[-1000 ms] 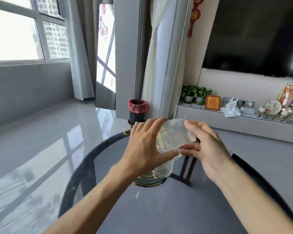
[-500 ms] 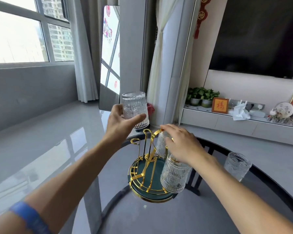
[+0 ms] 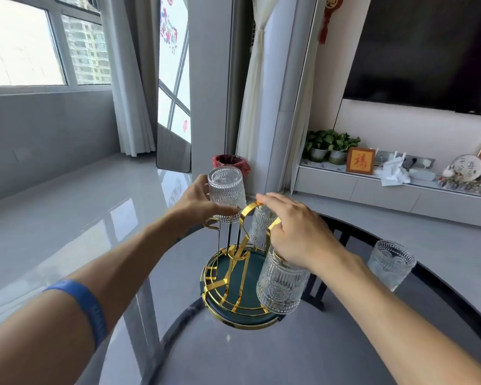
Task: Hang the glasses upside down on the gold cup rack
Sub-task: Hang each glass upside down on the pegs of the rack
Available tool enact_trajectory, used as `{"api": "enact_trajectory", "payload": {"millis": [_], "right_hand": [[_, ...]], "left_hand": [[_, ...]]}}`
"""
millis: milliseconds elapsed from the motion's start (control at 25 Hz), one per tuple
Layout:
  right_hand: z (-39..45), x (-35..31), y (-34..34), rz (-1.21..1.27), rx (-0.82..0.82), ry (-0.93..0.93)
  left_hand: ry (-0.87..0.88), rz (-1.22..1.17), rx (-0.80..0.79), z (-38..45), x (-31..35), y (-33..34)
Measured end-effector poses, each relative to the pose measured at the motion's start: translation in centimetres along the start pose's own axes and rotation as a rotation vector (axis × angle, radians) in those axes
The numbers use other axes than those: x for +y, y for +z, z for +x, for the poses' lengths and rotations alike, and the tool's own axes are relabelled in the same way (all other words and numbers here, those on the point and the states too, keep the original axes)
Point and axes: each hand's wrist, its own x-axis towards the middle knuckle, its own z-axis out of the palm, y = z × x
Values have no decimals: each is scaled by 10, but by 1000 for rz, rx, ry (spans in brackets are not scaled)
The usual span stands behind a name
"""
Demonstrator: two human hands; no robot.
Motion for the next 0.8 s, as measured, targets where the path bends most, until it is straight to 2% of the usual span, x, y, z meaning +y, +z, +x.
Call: {"api": "enact_trajectory", "payload": {"millis": [240,440,600,800], "right_hand": [[0,1,-4,9,-13,1],[0,0,-2,17,-8,-5],[1,2,-1,12,-1,-2],[1,3,2,21,-15,9]], "left_hand": [[-143,96,-187,7,1,0],[-261,223,-276,5,7,4],[-342,293,-285,7,12,6],[-364,298,-208,2,18,3]]}}
